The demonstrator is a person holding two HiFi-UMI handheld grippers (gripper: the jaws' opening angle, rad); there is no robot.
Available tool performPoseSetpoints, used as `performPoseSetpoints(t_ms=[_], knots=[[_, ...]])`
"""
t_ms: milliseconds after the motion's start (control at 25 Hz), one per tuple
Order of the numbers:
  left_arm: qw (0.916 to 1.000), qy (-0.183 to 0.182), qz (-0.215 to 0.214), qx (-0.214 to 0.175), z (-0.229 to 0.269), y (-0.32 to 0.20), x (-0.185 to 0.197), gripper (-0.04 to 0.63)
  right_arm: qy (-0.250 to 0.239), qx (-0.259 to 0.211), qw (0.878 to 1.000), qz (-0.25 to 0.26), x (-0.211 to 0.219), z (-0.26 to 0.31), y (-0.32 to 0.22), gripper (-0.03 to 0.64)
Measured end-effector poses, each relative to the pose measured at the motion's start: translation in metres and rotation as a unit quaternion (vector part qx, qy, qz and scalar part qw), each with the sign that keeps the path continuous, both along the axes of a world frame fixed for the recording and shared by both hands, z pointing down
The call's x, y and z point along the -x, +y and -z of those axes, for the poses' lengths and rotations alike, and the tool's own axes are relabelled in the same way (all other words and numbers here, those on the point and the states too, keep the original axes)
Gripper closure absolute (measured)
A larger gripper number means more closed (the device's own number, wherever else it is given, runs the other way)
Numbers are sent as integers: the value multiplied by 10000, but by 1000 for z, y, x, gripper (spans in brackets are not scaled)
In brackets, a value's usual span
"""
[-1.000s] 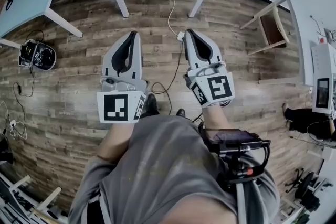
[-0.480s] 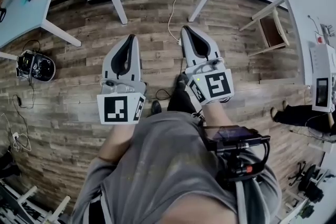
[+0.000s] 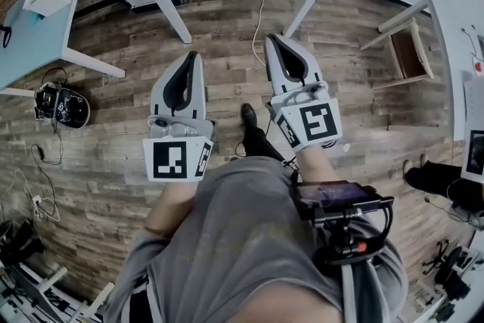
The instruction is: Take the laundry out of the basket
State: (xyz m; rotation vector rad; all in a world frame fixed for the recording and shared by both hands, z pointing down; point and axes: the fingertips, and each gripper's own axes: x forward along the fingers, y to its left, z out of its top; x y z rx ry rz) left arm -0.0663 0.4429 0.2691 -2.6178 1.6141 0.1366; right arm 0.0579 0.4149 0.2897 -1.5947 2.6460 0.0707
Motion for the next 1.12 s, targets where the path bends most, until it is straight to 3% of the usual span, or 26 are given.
performPoseSetpoints(t_ms=[360,680,1120], knots=[[9996,-292,-16,6,11,-116,-31,588,-250,-46,9997,56,-29,7,-114,609],[9995,-275,69,-131,21,-186,-44,588,-211,-73,9997,70,-53,11,-185,609],[9999,19,140,-69,-1,-282,-22,588,75,1,9998,209,-25,-6,-286,609]])
